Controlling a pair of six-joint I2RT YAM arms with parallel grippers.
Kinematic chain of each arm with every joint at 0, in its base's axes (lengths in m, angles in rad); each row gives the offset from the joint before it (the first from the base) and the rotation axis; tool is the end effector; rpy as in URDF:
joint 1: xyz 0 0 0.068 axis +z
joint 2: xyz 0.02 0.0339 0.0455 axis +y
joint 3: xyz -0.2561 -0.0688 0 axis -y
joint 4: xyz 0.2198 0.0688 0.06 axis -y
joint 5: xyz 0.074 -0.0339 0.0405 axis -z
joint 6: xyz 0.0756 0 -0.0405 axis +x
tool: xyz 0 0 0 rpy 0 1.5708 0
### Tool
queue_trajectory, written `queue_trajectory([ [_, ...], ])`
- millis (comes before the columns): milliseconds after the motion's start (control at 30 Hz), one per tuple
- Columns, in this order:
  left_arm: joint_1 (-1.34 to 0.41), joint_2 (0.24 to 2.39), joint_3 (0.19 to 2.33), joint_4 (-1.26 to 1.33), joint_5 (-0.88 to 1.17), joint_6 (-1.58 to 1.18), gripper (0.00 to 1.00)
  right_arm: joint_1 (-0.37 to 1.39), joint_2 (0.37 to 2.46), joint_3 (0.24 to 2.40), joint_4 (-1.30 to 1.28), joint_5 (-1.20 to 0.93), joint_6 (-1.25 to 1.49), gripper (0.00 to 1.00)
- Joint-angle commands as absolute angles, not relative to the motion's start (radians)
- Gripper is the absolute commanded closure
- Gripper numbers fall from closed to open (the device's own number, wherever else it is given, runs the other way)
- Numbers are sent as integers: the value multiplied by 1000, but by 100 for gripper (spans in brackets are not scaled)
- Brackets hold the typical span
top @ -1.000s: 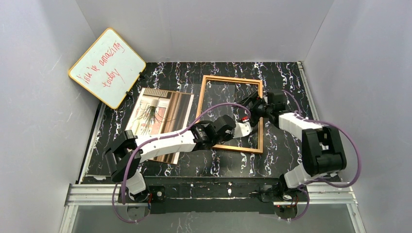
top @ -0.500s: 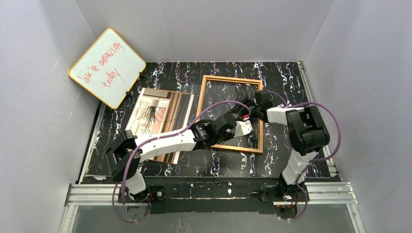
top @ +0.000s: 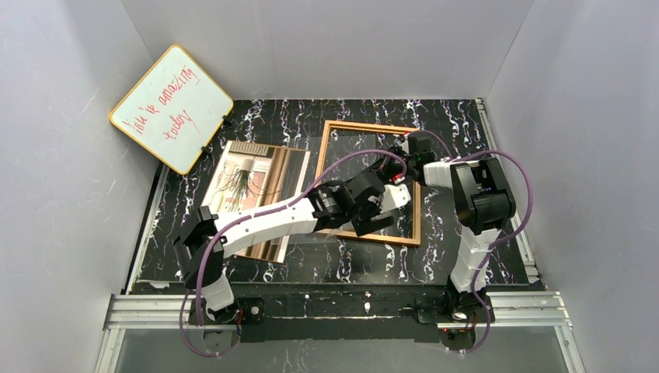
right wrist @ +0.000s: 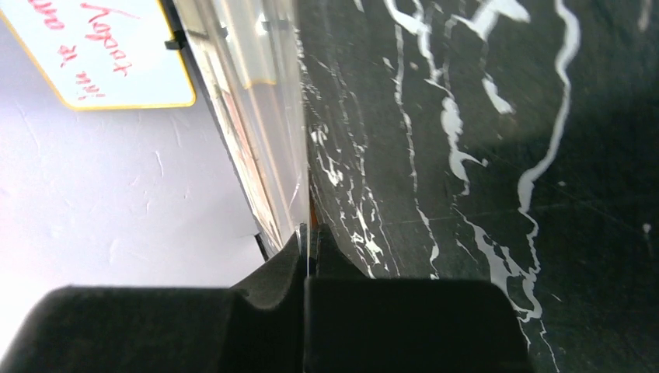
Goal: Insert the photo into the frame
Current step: Place the photo frame item in the photo frame.
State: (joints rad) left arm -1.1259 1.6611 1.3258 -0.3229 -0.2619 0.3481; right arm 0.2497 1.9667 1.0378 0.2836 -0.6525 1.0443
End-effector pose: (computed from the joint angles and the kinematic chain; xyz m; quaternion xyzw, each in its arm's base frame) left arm 0.1841 -0.3406 0.2630 0.5555 0.6977 -0.0572 0.4487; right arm 0.3816 0.1447 0.1290 0.1960 0.8370 0.4837 0.1645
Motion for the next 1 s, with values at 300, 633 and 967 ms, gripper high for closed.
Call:
queue_trajectory([
  [300,-628,1778,1592,-548,-88,248,2,70,1920,1143,100,-792,725,99],
  [633,-456,1892,1599,-512,-62,215,4,29,1862,1134,92,-836,604,99],
  [967,-434,1950,1564,-421,-80,232,16,-47,1849,1123,93,-868,633,99],
])
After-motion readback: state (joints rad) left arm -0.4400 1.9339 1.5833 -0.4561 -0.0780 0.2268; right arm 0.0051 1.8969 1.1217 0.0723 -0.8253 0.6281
